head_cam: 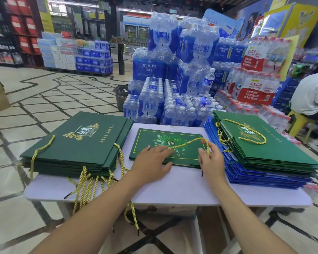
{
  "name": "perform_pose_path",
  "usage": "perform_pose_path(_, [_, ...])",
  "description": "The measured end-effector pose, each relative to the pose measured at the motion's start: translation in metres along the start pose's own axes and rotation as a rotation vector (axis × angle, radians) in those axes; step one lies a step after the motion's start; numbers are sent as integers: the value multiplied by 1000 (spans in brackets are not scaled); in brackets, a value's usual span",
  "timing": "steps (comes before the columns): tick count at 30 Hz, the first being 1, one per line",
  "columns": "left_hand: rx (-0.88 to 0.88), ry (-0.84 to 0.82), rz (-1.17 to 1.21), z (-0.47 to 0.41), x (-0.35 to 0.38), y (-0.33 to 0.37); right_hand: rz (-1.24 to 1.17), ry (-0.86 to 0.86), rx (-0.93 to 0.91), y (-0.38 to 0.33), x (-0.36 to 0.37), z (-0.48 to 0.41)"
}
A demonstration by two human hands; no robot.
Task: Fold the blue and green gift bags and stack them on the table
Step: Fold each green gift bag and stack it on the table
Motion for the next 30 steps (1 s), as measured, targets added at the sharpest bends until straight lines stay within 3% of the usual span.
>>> perform_pose_path(7, [-133,-19,16,-4,3,-8,86,2,-41,-4,-1,3])
perform_pose_path(13, [-122,-3,7,-6,4,-9,-31,-7,-2,7,1,-2])
perform_pose_path(21, [-24,55,7,-6,2,-7,326,-15,-135,8,2,-3])
perform_pose_path(30, [-28,40,16,-7,7,-10,436,-106,-147,11,7,-1])
Point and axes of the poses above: each hand's wrist, its own z-axis away from the middle knuckle, its own x-axis out of the palm, y = z × x, the point moved 4 cm from there along -z, towards the middle knuckle, and after that the axes turned 7 degrees about -x, right-handed, at the moved point
